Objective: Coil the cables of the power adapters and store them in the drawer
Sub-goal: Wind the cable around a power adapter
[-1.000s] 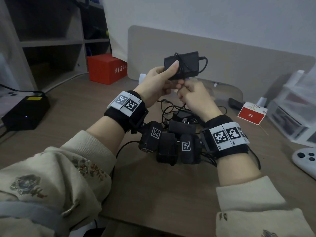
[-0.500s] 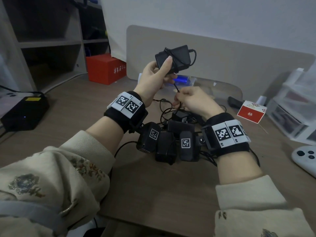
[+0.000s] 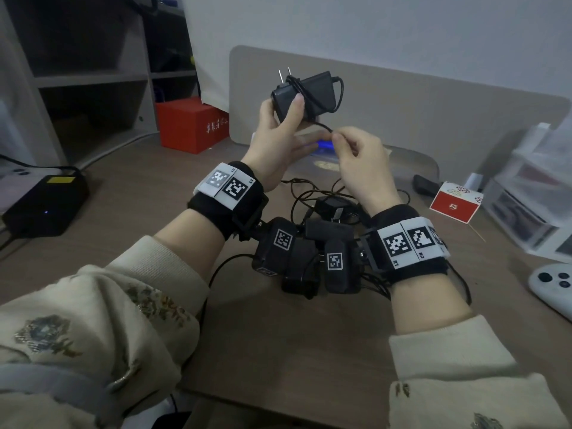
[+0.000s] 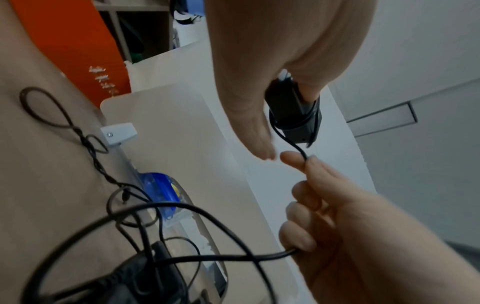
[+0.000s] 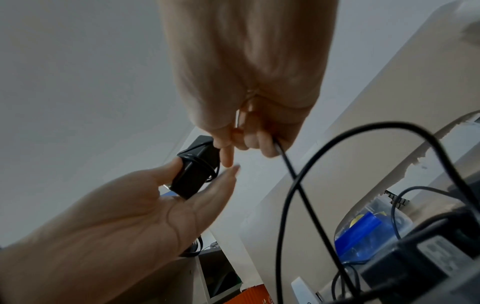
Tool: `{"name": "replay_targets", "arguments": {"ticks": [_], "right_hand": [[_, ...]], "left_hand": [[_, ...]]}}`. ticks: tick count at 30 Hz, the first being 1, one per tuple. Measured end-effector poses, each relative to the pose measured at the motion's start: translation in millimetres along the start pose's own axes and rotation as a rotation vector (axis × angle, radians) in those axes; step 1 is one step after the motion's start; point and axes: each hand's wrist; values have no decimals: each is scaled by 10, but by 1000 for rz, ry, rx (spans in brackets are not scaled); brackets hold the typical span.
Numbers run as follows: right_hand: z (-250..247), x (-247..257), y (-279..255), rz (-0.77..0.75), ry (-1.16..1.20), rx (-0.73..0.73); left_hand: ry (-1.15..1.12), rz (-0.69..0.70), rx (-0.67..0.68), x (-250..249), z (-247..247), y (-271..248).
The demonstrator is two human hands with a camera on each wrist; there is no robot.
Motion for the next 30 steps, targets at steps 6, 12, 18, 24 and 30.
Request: {"name": "replay_targets", "arguments": {"ticks": [6,12,18,24,30], "right_hand": [[-50,-64,-15,173,51,165],[-95,-138,-90,361,-216,266],[-127,-83,-49,278,-137,-51],[-147,-36,-2,103,-8,-199],[-188,-75,-23,226,-117,-146]], "left_hand": [[-100,22,-44,-90,-36,33],[-134,41,-106,-109,-96,72],[-97,45,-85,-51,-109,85],[-15,34,-40,-2,-103,91],[20,12,-33,31,-107,105]]}}
Point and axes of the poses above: each hand's wrist, its own y-axis towards the middle knuckle, its own z-axis out of the palm, x = y × z, and after that the axes turned 8 degrees about y, right-handed
